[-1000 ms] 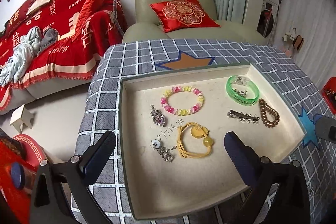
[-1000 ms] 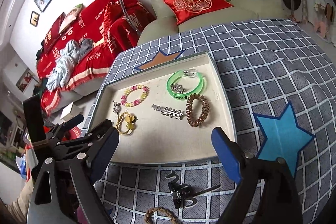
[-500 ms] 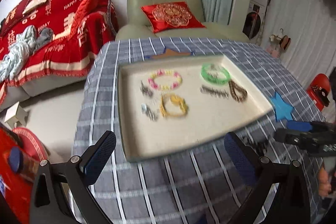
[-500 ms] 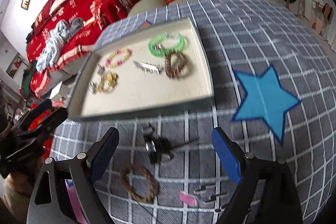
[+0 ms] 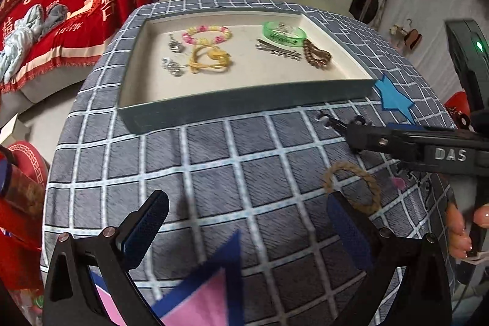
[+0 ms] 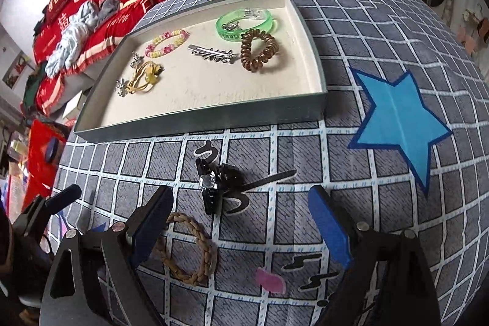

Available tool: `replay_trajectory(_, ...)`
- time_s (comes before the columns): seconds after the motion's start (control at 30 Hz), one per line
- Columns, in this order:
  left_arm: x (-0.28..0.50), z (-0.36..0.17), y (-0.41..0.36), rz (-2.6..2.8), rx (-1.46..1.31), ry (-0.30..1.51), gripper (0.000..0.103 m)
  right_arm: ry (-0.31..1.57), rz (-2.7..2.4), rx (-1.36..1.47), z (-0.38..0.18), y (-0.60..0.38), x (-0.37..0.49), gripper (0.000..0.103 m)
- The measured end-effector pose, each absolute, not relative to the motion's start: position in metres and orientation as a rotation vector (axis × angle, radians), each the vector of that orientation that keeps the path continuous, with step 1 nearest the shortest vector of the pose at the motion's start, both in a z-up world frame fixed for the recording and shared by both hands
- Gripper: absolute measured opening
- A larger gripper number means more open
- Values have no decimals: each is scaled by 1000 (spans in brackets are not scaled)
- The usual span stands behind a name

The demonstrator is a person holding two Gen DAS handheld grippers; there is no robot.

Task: Organize jewelry
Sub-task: 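Withdraw both tools from the tray toward the remaining jewelry, then grasp the black claw clip with the right tool while the left tool grasps the braided brown bracelet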

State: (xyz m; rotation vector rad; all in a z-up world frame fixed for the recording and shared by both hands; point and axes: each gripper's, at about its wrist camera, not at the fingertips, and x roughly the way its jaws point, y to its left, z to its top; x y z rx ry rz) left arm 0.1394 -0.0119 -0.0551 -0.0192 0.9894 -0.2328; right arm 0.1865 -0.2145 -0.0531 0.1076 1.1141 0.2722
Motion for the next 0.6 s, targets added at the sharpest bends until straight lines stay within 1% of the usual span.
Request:
replay_trajectory(0.07,137,-55,-18,-237,-16,985,103,1116,284,94,-54,-211,189,90)
replay_trajectory(0.13,136,-54,-22,-238,-15,987,103,1115,293,78,-55,-209,190,86)
replay_trajectory(0.2,136,-55,-27,-242,-11,989,103,1109,299,50,-54,-204,192,77)
replay_trajectory(0.23,135,-55,-28,-242,-7,990,103,1107,305,43,-53,-202,193,75)
replay_trajectory(0.3,135,-56,-32,-242,2,992,103,1106,323,29,-52,-199,194,67)
replay_trajectory(0.33,135,-57,-33,-243,5,993,103,1106,325,15,-52,-197,195,65)
replay_trajectory(0.43,135,-58,-37,-244,12,996,103,1101,321,-33,-52,-193,195,53)
replay_trajectory(0.5,136,-59,-40,-246,18,1003,103,1099,322,-50,-52,-193,194,39)
replay_trajectory(0.57,138,-62,-44,-247,22,1010,103,1099,319,-54,-52,-194,193,31)
replay_trajectory(0.6,139,-62,-45,-248,25,1011,103,1097,318,-52,-52,-195,193,30)
